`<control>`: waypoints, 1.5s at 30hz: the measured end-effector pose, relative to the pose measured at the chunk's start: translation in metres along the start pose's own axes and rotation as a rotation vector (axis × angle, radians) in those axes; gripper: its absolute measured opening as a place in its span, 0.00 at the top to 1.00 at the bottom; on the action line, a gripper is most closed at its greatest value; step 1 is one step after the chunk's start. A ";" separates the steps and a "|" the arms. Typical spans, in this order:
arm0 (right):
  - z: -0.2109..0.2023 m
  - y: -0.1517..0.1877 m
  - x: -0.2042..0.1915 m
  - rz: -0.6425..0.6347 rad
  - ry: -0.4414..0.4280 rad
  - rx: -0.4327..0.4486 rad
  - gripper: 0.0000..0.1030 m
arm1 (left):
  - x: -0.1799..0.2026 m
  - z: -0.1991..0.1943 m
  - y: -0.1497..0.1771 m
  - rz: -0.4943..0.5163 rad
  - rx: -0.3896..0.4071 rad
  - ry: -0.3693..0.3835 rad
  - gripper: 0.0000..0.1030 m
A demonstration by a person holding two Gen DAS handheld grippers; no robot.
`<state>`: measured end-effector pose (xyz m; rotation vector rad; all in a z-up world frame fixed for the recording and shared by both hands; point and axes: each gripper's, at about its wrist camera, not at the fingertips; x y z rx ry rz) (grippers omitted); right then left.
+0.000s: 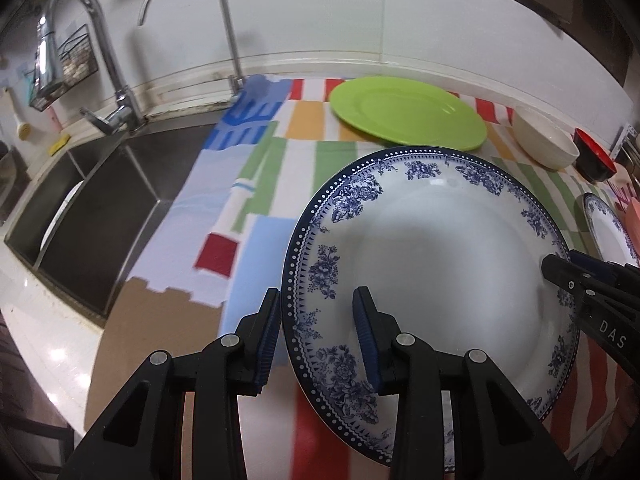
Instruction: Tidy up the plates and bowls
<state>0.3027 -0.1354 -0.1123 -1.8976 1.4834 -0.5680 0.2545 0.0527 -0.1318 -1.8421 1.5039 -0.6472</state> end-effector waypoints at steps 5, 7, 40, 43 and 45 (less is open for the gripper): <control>-0.001 0.005 -0.018 -0.015 -0.019 -0.018 0.67 | -0.014 -0.003 0.007 -0.005 -0.011 -0.019 0.65; -0.001 0.008 -0.021 -0.018 -0.024 -0.023 0.67 | -0.018 -0.003 0.010 -0.005 -0.017 -0.023 0.65; -0.015 0.015 -0.032 -0.010 0.037 0.046 0.48 | -0.023 -0.021 0.003 0.075 0.101 -0.038 0.26; -0.032 0.008 -0.027 0.010 0.055 0.102 0.47 | -0.017 -0.029 -0.009 0.080 0.138 0.004 0.20; -0.046 0.004 -0.020 0.041 0.075 0.148 0.45 | -0.012 -0.033 -0.016 0.070 0.138 0.038 0.17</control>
Point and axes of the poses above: each gripper's, at about its wrist camera, not at the fingertips, and z roughly the way its jaws point, x to its right, y to its underside, and after that the axes turned 13 degrees about x, right-handed
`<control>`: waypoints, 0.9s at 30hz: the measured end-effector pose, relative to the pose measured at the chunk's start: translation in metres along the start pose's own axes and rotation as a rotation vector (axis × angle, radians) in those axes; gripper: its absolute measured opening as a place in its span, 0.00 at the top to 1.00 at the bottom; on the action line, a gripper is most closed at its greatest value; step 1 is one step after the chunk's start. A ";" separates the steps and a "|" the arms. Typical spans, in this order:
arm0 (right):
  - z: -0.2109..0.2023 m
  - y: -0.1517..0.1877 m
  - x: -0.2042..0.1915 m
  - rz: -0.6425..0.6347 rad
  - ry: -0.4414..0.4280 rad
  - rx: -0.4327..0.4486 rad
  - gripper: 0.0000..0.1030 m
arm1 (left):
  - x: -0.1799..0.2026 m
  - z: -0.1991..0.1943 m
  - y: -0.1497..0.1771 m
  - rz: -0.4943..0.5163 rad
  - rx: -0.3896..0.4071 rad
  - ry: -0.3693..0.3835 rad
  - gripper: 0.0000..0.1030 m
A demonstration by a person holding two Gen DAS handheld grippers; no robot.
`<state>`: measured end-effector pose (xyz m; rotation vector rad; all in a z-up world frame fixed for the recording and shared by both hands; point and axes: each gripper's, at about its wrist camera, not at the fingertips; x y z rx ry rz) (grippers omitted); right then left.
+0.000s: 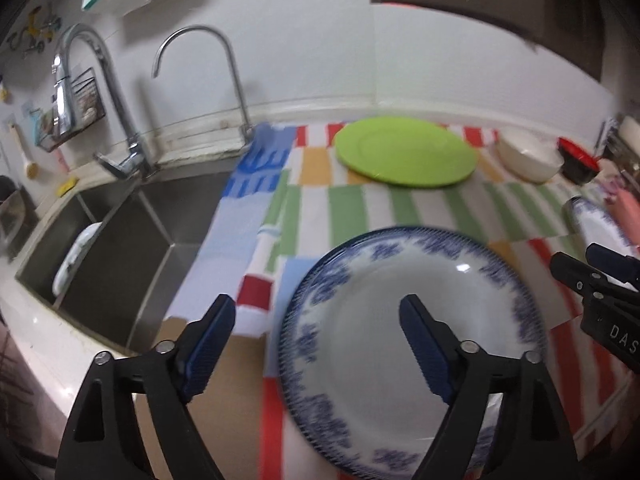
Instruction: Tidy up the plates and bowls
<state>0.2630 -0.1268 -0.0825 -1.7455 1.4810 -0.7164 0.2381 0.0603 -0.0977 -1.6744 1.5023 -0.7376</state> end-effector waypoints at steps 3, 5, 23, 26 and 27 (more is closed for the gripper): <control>-0.018 -0.006 0.011 0.029 0.054 0.076 0.31 | 0.010 -0.002 -0.014 -0.009 0.014 0.061 0.16; -0.028 -0.008 0.019 0.029 0.104 0.116 0.29 | 0.023 -0.004 -0.024 0.010 0.040 0.091 0.14; -0.073 -0.021 0.154 0.103 0.343 0.203 0.28 | 0.165 -0.019 -0.076 0.126 0.177 0.246 0.04; -0.074 -0.021 0.176 0.119 0.366 0.204 0.28 | 0.188 -0.020 -0.081 0.135 0.195 0.259 0.04; -0.075 -0.022 0.182 0.120 0.372 0.206 0.29 | 0.194 -0.019 -0.082 0.138 0.198 0.262 0.04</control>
Point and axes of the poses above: each gripper's, at about its wrist camera, not at the fingertips, and z roughly the way its jaws point, x to its right, y to its underside, and after that the axes turned 13 degrees about x, right-handed
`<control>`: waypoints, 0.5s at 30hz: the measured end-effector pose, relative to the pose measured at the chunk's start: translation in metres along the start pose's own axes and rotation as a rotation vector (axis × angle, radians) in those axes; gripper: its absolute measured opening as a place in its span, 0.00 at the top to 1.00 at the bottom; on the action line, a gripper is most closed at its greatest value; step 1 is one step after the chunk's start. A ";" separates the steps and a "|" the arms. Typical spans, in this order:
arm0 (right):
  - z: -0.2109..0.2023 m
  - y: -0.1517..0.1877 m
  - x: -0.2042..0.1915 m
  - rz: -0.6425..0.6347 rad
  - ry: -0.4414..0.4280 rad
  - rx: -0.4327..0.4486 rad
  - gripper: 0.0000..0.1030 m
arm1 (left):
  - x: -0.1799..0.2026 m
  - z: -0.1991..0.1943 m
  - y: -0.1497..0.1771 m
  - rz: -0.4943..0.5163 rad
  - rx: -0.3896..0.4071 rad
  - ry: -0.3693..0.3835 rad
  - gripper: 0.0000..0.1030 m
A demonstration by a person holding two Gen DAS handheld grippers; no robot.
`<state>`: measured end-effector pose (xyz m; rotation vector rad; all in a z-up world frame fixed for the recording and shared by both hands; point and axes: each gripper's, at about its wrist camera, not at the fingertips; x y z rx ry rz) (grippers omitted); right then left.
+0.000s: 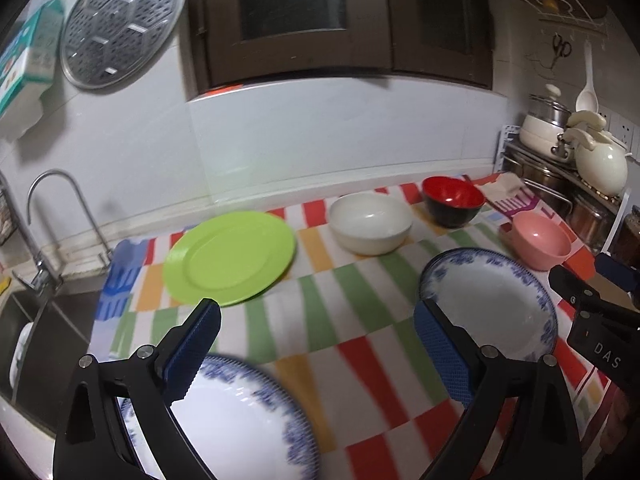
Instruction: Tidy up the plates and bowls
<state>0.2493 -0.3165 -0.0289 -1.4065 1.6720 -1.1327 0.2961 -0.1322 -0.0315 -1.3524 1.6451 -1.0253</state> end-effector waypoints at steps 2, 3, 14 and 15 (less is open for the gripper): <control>0.004 -0.001 0.013 -0.001 0.020 0.003 0.28 | 0.012 0.006 -0.003 0.003 0.005 0.004 0.04; 0.007 -0.001 0.019 0.001 0.028 0.003 0.28 | 0.019 0.010 -0.004 0.005 0.006 0.008 0.04; 0.048 0.011 0.073 0.023 0.056 -0.055 0.29 | 0.071 0.050 0.002 0.041 -0.061 0.018 0.04; 0.053 0.014 0.077 0.026 0.054 -0.067 0.29 | 0.075 0.054 0.004 0.044 -0.070 0.019 0.04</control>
Point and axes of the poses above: each gripper's, at about its wrist camera, not at the fingertips, and z roughly the way its jaws point, x to its right, y to its underside, and after that the axes turned 13 degrees about x, right-handed
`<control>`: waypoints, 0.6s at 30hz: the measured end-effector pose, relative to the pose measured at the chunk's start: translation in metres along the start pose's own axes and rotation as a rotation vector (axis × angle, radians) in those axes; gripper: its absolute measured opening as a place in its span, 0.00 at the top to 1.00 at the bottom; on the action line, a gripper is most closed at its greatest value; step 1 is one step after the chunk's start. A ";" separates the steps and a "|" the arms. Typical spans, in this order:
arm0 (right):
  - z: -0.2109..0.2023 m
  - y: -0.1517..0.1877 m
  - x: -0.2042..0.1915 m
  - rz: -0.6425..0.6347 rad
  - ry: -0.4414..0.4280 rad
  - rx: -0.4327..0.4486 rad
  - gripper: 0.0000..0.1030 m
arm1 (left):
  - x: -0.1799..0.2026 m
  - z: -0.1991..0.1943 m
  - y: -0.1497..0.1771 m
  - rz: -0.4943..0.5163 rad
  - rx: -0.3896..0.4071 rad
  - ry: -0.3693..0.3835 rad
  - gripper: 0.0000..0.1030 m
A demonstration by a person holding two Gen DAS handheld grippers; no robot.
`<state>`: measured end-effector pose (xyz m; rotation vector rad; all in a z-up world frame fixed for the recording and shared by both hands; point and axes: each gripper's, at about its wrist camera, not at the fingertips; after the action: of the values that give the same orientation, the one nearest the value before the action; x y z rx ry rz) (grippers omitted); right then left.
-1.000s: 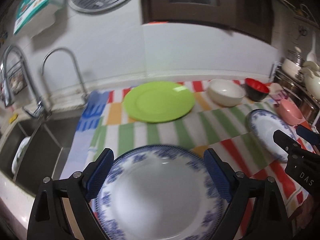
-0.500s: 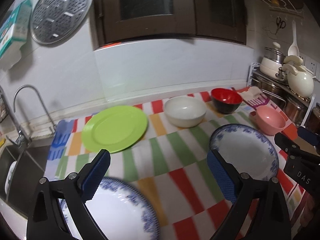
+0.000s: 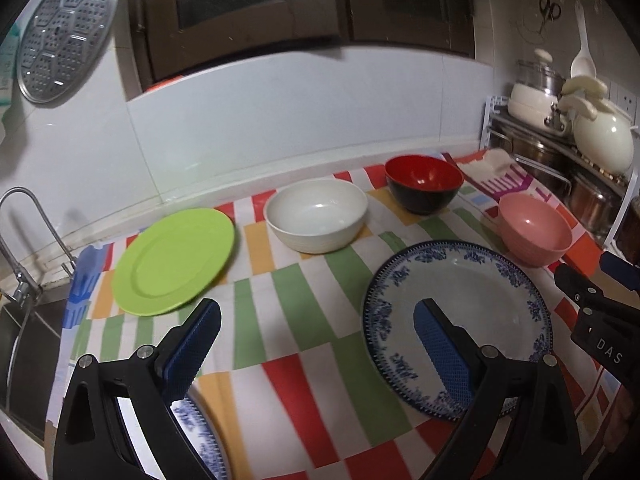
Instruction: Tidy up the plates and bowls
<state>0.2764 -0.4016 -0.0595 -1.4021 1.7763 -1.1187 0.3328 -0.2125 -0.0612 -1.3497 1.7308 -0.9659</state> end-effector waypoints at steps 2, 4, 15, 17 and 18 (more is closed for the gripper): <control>0.010 0.004 0.007 0.009 -0.009 -0.022 0.29 | 0.007 0.006 0.002 0.002 -0.015 0.004 0.05; 0.020 0.009 0.012 0.013 -0.016 -0.041 0.29 | 0.014 0.015 0.005 0.006 -0.032 0.003 0.05; 0.062 0.033 0.021 0.056 -0.061 -0.126 0.31 | 0.031 0.055 0.023 -0.001 -0.113 0.008 0.13; 0.068 0.037 0.022 0.057 -0.068 -0.136 0.32 | 0.032 0.060 0.026 -0.002 -0.122 0.009 0.16; 0.072 0.038 0.023 0.059 -0.072 -0.142 0.33 | 0.034 0.063 0.028 -0.002 -0.132 0.009 0.17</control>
<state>0.3145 -0.4378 -0.1253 -1.4436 1.8635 -0.9162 0.3701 -0.2491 -0.1178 -1.4323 1.8277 -0.8730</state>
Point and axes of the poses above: each gripper's, at about its wrist camera, not at the fingertips, and z roughly the way its jaws point, x to its right, y to its underside, and after that the axes turned 13 degrees about x, right-handed
